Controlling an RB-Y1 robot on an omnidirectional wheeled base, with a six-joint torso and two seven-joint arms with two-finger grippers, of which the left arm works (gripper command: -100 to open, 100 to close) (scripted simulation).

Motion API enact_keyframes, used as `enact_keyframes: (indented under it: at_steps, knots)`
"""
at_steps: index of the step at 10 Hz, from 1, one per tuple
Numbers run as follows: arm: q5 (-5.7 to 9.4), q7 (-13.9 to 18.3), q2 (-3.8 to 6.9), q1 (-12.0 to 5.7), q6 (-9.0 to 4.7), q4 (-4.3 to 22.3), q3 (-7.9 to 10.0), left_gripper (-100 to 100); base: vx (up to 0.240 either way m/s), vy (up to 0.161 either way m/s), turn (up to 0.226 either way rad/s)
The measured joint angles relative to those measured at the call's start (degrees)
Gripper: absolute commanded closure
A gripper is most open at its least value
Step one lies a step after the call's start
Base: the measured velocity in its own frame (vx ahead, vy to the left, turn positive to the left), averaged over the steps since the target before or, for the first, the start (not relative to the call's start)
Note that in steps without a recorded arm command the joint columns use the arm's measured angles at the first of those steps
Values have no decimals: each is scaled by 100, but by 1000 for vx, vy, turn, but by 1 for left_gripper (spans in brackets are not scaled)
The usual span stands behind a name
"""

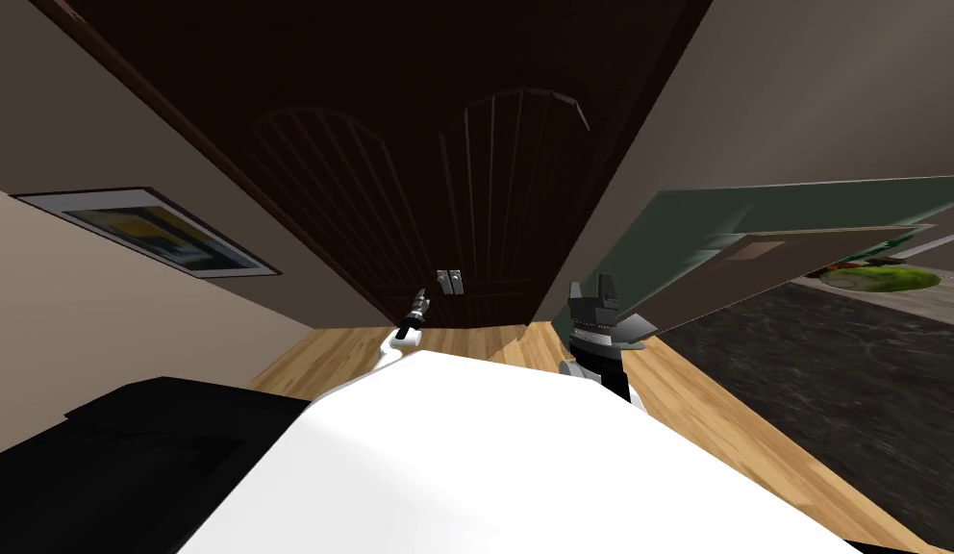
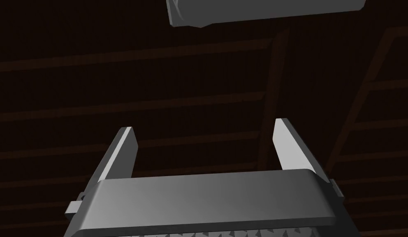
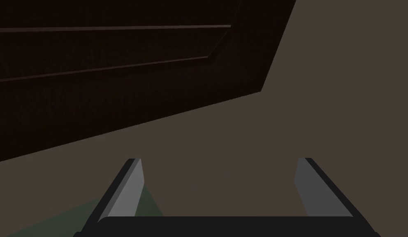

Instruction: Pull the door open

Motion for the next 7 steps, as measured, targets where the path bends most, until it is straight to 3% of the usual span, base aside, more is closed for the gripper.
enact_keyframes:
  at_steps: [2,4,7]
  knots:
    - [13,-71,41,60,44,114,210,-100,0,137,121]
    - [45,-87,151,86,126,199,391,-100,134,95,22]
    - [50,-83,154,53,101,232,410,-100,182,-9,-77]
